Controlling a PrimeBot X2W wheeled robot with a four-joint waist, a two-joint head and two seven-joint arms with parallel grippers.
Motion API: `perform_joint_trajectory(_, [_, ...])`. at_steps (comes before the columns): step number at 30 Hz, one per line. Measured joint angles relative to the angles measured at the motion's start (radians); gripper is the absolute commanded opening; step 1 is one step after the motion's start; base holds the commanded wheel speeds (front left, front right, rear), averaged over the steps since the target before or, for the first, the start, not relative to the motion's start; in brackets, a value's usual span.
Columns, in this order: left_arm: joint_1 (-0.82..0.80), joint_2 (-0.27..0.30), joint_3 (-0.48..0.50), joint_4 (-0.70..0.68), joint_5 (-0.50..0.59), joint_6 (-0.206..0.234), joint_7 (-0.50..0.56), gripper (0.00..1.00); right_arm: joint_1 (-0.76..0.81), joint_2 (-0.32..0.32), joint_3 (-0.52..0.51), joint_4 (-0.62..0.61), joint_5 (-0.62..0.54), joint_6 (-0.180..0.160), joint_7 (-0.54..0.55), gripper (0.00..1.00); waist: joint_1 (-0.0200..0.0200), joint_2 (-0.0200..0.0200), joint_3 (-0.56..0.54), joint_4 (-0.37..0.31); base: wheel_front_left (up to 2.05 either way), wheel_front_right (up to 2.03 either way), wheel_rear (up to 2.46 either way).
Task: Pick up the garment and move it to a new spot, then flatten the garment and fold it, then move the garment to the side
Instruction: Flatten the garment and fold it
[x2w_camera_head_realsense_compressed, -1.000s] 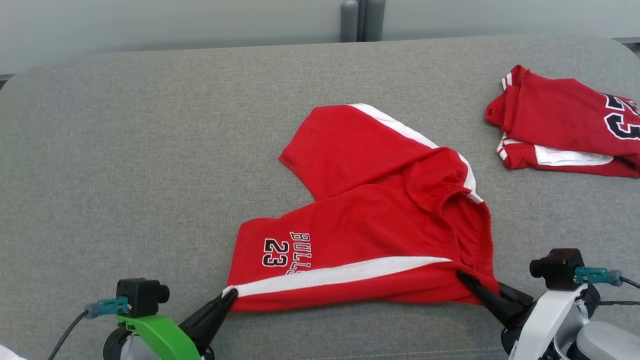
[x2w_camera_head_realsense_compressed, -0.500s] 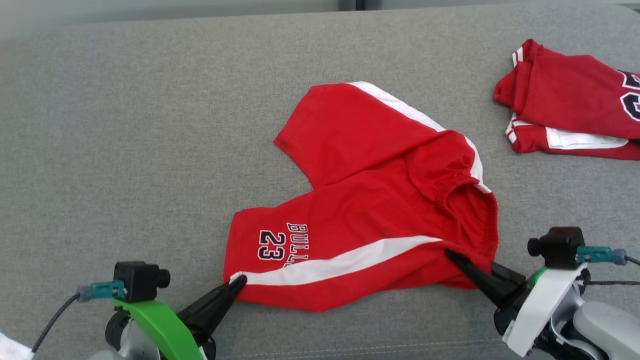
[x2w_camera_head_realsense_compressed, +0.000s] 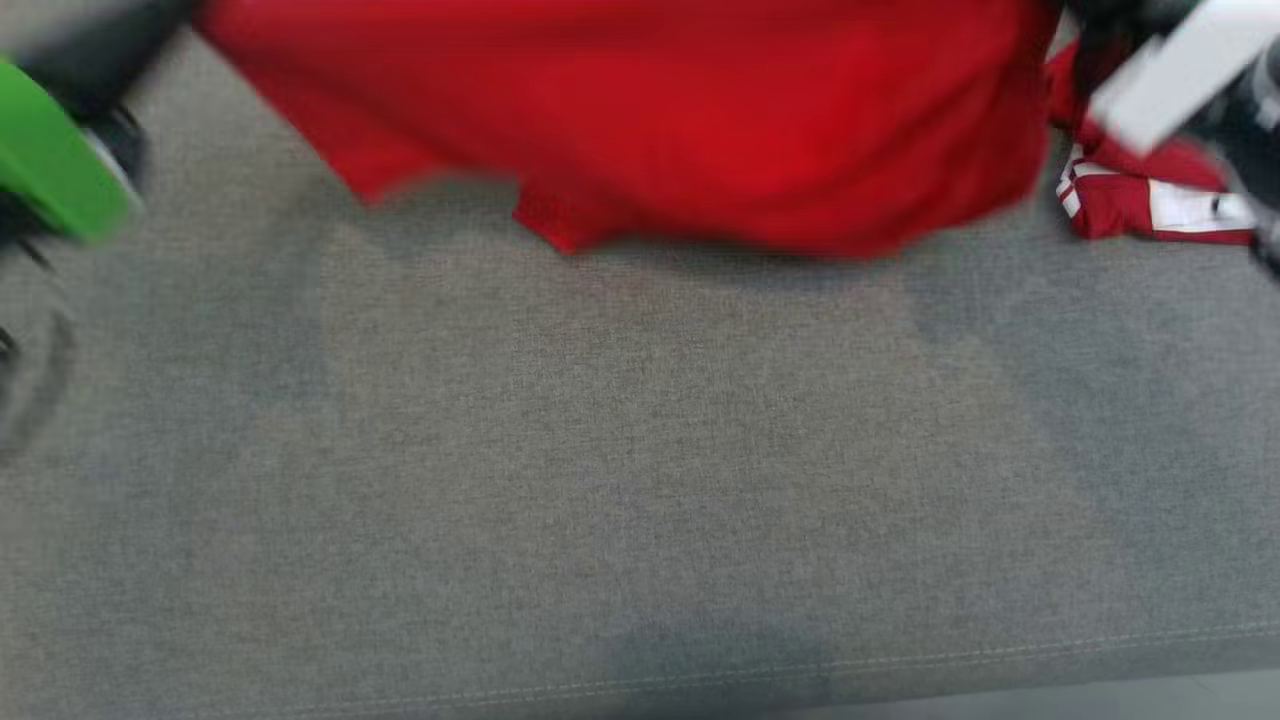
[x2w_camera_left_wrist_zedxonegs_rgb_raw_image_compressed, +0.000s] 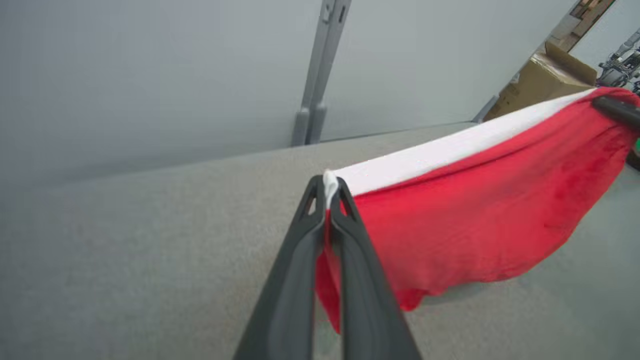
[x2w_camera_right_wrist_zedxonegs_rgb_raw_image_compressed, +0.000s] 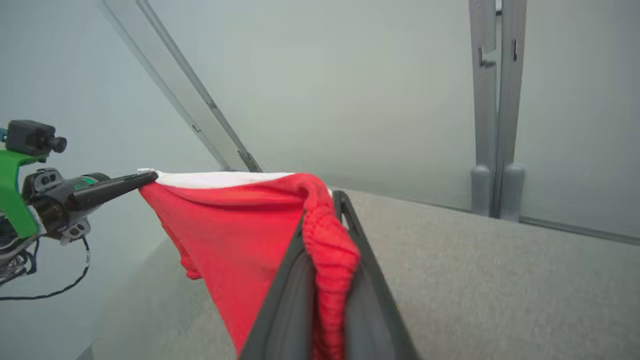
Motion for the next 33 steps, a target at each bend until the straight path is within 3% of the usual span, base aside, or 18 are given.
perform_joint_trajectory(3, [-0.265,0.033,0.144,0.000,0.135,0.011,-0.080,0.00,-0.241,0.123,-0.144,0.013,-0.062,-0.072,-0.056,0.00,0.0001,0.0000,0.038,-0.010,0.00,0.00,0.00])
perform_joint_trajectory(5, [-0.412,0.014,0.202,-0.011,0.198,0.010,-0.146,0.00,-0.370,0.176,-0.199,0.015,-0.127,-0.106,-0.139,0.00,0.0001,0.0000,0.057,-0.018,0.00,0.00,0.00])
perform_joint_trajectory(7, [-0.510,-0.056,0.212,0.014,0.178,0.014,-0.179,0.00,-0.472,0.183,-0.193,0.024,-0.202,-0.108,-0.186,0.00,0.0001,0.0000,0.072,-0.021,0.00,0.00,0.00])
perform_joint_trajectory(10, [-0.501,-0.122,0.166,0.046,0.155,-0.002,-0.192,0.00,-0.504,0.189,-0.148,0.053,-0.286,-0.107,-0.238,0.00,0.0001,0.0000,0.079,-0.012,0.00,0.00,0.00])
perform_joint_trajectory(13, [-0.427,-0.129,0.120,0.060,0.136,-0.020,-0.202,0.00,-0.454,0.198,-0.069,0.081,-0.323,-0.102,-0.250,0.00,0.0001,0.0000,0.086,0.006,0.00,0.00,0.00])
perform_joint_trajectory(14, [-0.377,-0.136,0.102,0.077,0.129,-0.030,-0.216,0.00,-0.409,0.195,-0.032,0.108,-0.341,-0.085,-0.260,0.00,0.0000,0.0000,0.089,0.012,0.00,0.00,0.00])
perform_joint_trajectory(17, [-0.148,-0.195,0.043,0.147,0.071,-0.034,-0.229,0.00,-0.185,0.196,0.065,0.212,-0.345,-0.070,-0.263,0.00,0.0003,0.0000,0.094,0.031,0.00,0.00,0.00])
perform_joint_trajectory(22, [0.115,-0.257,0.005,0.245,0.018,-0.035,-0.296,0.00,0.052,0.196,0.104,0.339,-0.311,-0.067,-0.318,0.00,0.0002,0.0000,0.103,0.046,0.00,0.00,0.00])
perform_joint_trajectory(27, [0.175,-0.281,0.017,0.279,0.014,-0.058,-0.386,0.00,0.120,0.228,0.081,0.389,-0.272,-0.049,-0.408,0.00,0.0001,0.0000,0.078,0.045,0.00,0.00,0.00])
perform_joint_trajectory(33, [0.227,-0.263,-0.032,0.295,0.056,-0.070,-0.427,0.00,0.184,0.246,0.122,0.425,-0.270,0.002,-0.419,0.00,0.0000,0.0000,0.025,0.038,0.00,0.00,0.00])
